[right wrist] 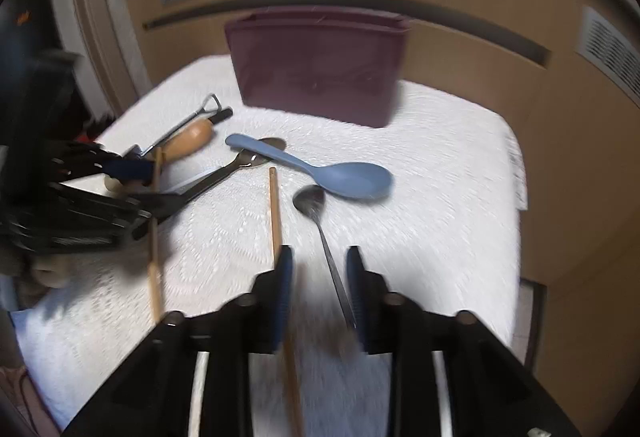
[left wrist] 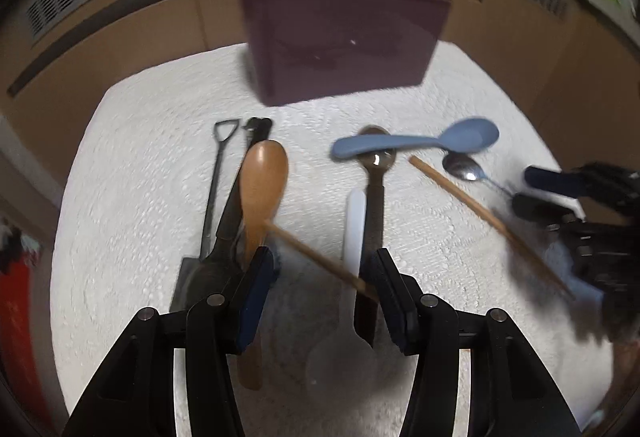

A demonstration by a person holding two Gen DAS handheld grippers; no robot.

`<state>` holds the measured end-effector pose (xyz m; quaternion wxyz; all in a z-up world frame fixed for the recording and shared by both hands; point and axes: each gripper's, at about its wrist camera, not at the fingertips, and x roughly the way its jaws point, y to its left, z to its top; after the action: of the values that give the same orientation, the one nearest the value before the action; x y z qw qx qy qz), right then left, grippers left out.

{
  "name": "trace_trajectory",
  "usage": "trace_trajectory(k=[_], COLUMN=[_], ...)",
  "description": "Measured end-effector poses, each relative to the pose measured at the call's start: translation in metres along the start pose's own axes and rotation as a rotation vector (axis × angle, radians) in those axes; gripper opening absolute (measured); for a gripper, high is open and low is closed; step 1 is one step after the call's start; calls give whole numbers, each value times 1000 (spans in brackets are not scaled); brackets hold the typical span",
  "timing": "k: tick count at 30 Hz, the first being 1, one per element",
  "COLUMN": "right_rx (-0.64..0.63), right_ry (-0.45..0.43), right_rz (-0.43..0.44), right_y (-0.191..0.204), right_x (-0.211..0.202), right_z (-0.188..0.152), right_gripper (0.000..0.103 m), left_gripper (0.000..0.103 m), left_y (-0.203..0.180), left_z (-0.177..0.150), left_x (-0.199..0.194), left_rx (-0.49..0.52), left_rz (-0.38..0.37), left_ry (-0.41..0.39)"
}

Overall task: Organize utensils
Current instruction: 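Grasp the wooden spoon with the left gripper while the right gripper holds the ball-handled spoon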

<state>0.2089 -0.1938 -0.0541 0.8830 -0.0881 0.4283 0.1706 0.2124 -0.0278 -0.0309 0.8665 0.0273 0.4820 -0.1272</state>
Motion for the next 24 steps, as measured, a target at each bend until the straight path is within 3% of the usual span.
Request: trace_trajectory(k=[2,4,6,10,12,14,17,21,24], right_rx=[-11,-14,-10,19,42,63,91,130,148], right_ry=[33,15,-17,-43,-56,-60,-49,-41,-67], right_rz=[-22,-31,-77,-128,-168,-199,-209,-199,-198], right_y=[0,-2,-2,-4,-6,-8,-14,-19,-23], right_x=[5,-2,-13,-31,-38,-43,-43,-43,-49], right_z=[2,-3,-15,-38,-47,-56,-65,-74,-76], right_gripper=[35,48,83,83,83,85,90,91,100], left_gripper=[54,56,57,57,55,48,39,39,46], left_y=[8,12,15,11,2,-10,-37,-56,-60], left_z=[-5,-7,-6,7,17,29,38,31,23], left_x=[-11,-17,-12,18,21,26,34,27,17], left_rx=[-46,-80,-119,-188,-163,-142,-22,70,84], left_rz=[-33,-93,-141,-202,-177,-206,-193,-276,-257], left_ry=[-9,-1,36,121,88,73,34,28,-5])
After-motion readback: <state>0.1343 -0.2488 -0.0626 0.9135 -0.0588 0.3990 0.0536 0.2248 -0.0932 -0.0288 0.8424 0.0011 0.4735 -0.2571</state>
